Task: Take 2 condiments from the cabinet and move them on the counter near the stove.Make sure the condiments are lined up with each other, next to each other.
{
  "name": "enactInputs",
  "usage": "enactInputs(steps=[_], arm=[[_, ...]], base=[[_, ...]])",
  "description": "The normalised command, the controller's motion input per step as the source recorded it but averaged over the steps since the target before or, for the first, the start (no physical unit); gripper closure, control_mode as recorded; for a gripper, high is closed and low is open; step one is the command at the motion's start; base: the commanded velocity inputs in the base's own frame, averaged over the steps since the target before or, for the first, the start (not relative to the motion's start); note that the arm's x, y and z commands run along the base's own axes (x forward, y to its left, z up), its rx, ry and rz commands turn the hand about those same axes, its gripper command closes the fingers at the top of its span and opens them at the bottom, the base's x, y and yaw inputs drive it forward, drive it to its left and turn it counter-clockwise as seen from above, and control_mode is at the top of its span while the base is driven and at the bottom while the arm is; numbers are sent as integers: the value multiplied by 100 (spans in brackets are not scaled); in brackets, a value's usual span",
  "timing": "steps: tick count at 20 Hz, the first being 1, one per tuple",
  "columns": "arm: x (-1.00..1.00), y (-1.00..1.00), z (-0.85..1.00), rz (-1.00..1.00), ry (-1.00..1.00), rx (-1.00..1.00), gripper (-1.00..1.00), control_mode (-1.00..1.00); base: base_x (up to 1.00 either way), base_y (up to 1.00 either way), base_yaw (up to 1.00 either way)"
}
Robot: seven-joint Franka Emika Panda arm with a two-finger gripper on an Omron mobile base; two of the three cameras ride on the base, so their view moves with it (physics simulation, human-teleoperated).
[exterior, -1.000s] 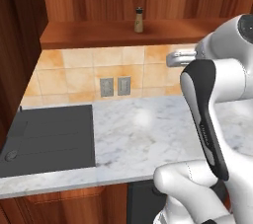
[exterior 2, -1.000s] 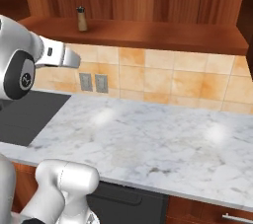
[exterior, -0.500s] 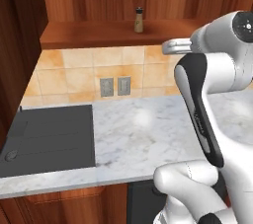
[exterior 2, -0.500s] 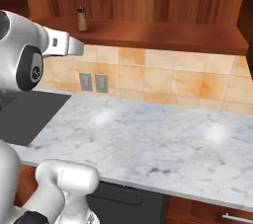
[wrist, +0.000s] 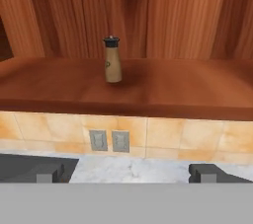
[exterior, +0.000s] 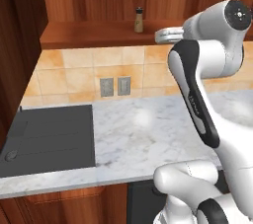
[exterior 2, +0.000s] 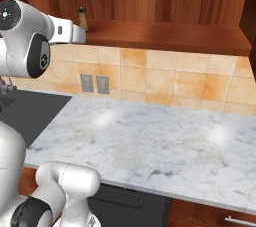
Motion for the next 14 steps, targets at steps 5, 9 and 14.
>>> enactInputs(steps=[5,9,14], arm=[[50,26,0,0,0,0,-100,-100],[56,28,0,0,0,0,-100,-100],[54,15,0,0,1,0,-100,-100]], base=[[0,0,0],[0,0,0],[0,0,0]])
